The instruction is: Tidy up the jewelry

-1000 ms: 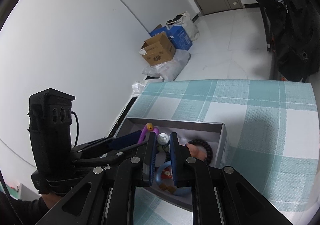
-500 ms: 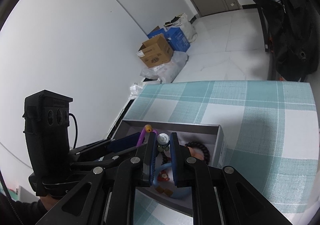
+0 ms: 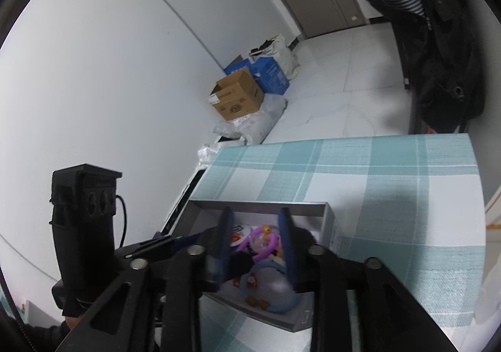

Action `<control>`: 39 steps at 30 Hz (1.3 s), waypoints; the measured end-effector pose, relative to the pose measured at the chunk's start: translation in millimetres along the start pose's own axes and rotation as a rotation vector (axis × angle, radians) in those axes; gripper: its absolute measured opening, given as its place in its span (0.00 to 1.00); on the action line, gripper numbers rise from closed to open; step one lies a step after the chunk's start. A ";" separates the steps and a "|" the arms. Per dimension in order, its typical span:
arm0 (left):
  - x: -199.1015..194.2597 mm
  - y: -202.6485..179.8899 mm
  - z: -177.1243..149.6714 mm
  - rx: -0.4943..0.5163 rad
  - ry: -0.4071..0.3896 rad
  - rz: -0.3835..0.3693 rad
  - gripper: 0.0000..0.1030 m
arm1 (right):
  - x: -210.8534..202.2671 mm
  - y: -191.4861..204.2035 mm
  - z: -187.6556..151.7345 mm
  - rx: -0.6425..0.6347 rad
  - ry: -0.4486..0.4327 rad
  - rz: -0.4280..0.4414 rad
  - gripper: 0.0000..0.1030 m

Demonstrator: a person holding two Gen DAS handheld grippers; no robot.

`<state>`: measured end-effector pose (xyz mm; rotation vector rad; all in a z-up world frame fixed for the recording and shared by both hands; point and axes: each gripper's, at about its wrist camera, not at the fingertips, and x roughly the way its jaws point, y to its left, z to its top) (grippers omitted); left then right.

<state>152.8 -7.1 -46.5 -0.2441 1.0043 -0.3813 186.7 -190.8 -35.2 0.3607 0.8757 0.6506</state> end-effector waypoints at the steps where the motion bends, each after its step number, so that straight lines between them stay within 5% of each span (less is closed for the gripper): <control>1: -1.5 -0.3 -0.4 0.002 -0.002 0.002 0.65 | -1.9 -0.8 -0.2 0.006 -0.004 0.000 0.31; 3: -6.2 -1.5 -2.1 0.005 -0.017 0.015 0.65 | -5.1 -0.2 -0.8 0.007 -0.010 -0.008 0.33; 7: -18.7 -4.8 -3.5 0.022 -0.069 0.046 0.65 | -17.1 8.6 -2.4 -0.029 -0.046 -0.056 0.54; 21: -68.1 -15.8 -10.9 0.049 -0.291 0.244 0.65 | -58.3 45.8 -18.9 -0.141 -0.170 -0.118 0.82; 39: -103.4 -26.8 -47.9 0.095 -0.359 0.315 0.73 | -83.2 58.1 -57.9 -0.150 -0.150 -0.170 0.94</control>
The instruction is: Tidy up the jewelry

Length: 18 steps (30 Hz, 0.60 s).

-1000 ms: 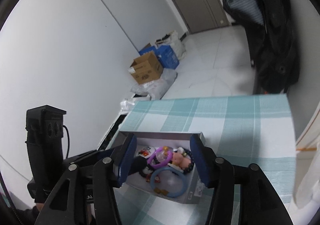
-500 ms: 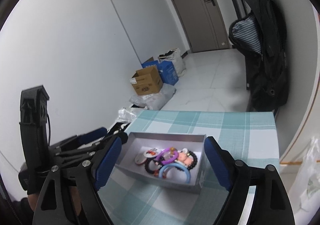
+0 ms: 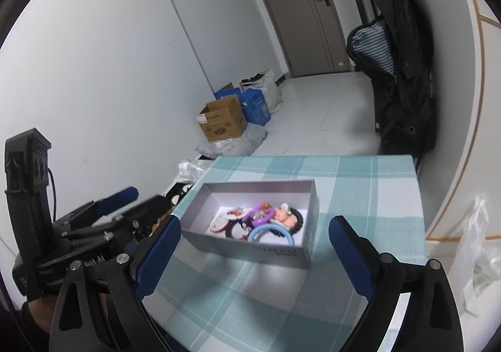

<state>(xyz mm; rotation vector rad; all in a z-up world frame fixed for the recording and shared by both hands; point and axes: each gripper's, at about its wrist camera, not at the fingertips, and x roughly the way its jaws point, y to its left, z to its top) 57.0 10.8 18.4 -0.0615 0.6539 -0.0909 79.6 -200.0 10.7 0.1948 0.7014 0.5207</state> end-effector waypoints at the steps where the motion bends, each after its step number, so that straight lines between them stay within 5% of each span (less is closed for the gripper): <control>1: -2.9 1.0 -0.8 -0.012 -0.006 0.009 0.74 | -1.2 0.6 -1.9 -0.004 0.001 -0.005 0.94; 7: -8.8 -6.2 -7.1 0.023 -0.013 0.101 0.74 | -7.1 3.2 -11.0 -0.005 0.009 -0.031 0.95; 18: -11.4 -6.4 -13.9 0.015 0.010 0.085 0.74 | -19.5 4.8 -15.3 0.004 -0.018 -0.029 0.96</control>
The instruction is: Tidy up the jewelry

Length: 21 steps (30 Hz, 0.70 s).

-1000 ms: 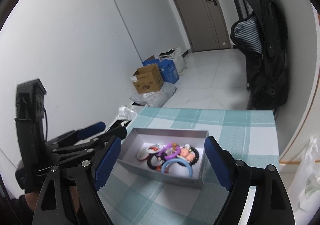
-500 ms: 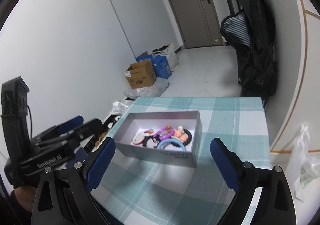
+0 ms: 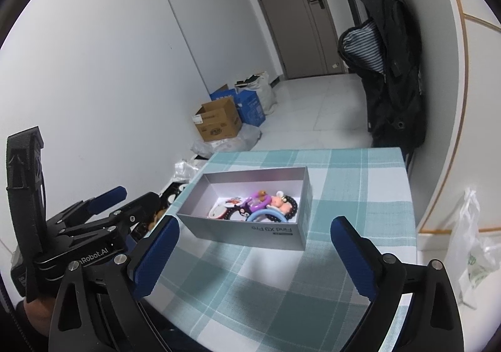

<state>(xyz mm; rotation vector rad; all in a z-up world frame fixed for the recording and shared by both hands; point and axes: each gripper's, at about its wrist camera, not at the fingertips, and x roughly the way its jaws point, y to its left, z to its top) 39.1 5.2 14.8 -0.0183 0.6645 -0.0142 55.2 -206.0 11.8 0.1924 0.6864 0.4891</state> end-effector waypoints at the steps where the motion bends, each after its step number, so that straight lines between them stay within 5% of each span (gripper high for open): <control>1: 0.4 0.0 -0.3 -0.002 0.002 0.001 0.74 | 0.0 0.0 -0.3 -0.003 0.000 -0.002 0.96; 21: 2.3 -7.4 -2.0 0.001 0.015 -0.040 0.74 | 3.5 0.8 -1.2 -0.011 0.008 -0.004 0.96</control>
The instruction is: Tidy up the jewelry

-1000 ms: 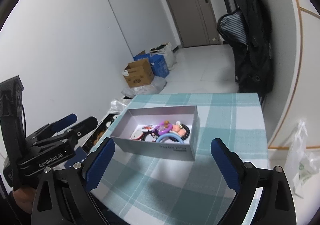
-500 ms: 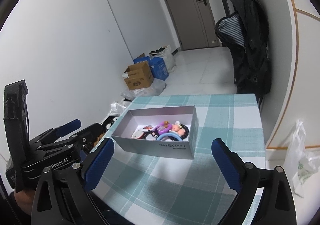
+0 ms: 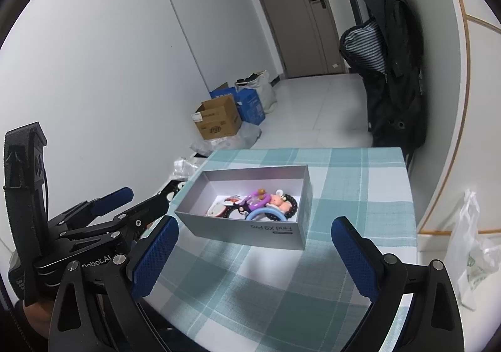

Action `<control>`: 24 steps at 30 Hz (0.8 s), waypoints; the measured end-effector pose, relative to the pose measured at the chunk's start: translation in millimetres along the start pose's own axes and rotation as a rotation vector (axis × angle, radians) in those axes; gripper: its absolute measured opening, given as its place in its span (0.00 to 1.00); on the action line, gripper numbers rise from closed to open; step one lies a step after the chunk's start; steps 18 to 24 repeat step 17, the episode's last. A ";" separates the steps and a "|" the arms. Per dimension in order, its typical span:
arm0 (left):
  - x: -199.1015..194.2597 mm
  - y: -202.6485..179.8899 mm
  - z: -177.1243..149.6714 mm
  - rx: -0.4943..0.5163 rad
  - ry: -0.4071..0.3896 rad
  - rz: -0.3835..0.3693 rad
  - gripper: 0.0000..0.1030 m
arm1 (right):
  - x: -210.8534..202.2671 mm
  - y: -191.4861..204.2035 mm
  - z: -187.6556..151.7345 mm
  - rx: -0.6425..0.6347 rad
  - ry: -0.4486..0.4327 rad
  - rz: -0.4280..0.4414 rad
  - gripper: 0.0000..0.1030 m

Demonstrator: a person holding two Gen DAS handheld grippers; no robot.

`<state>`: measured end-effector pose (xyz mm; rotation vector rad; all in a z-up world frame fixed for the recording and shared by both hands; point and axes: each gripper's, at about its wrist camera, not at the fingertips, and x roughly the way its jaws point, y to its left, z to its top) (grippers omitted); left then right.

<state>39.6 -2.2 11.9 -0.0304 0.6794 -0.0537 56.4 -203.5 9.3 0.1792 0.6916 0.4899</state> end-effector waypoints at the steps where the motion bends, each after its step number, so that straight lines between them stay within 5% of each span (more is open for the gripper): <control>1: 0.6 -0.1 -0.2 0.001 0.003 0.002 0.74 | 0.2 -0.3 -0.2 0.001 0.001 0.000 0.96; 24: 1.9 4.4 -1.4 -0.006 -0.025 0.025 0.74 | 2.4 -2.0 -2.1 0.011 0.016 -0.012 0.96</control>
